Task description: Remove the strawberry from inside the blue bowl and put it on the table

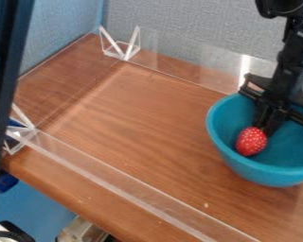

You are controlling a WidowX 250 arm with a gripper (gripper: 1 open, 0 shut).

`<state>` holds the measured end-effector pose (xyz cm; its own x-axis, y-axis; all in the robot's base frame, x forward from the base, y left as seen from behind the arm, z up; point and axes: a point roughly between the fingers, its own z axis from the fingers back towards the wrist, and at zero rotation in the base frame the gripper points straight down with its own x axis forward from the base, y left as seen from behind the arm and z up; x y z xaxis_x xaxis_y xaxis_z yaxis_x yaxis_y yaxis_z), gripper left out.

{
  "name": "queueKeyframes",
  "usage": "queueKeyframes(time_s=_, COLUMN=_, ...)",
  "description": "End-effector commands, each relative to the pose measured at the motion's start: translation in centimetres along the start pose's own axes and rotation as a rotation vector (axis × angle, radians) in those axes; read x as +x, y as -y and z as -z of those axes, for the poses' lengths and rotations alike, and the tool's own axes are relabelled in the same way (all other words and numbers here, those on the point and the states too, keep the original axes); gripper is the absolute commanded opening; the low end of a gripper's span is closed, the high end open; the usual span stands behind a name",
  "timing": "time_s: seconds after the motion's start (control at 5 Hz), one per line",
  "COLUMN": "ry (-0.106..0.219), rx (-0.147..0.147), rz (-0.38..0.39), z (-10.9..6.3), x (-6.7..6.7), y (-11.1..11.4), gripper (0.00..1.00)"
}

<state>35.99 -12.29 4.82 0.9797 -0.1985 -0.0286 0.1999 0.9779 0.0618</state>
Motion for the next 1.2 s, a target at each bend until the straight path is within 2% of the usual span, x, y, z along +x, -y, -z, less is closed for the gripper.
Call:
queueKeyframes(time_s=0.0, ry=0.105, rx=-0.003, rz=-0.013, z=-4.6, x=-0.2, y=-0.7, gripper=0.00)
queueKeyframes(time_s=0.2, ry=0.161, rx=0.007, rz=-0.033, z=-7.7, x=-1.3, y=-1.8, gripper=0.00)
queueKeyframes(time_s=0.4, ry=0.226, rx=0.022, rz=-0.088, z=-11.3, x=-2.7, y=-4.3, gripper=0.00)
queueKeyframes(time_s=0.6, ry=0.269, rx=0.040, rz=-0.182, z=-13.3, x=-4.3, y=-8.0, gripper=0.00)
queueKeyframes(time_s=0.8, ry=0.246, rx=0.055, rz=-0.286, z=-13.0, x=-6.4, y=-12.0, gripper=0.00)
queueKeyframes(time_s=1.0, ry=0.211, rx=0.066, rz=-0.339, z=-11.6, x=-7.9, y=-14.9, gripper=0.00)
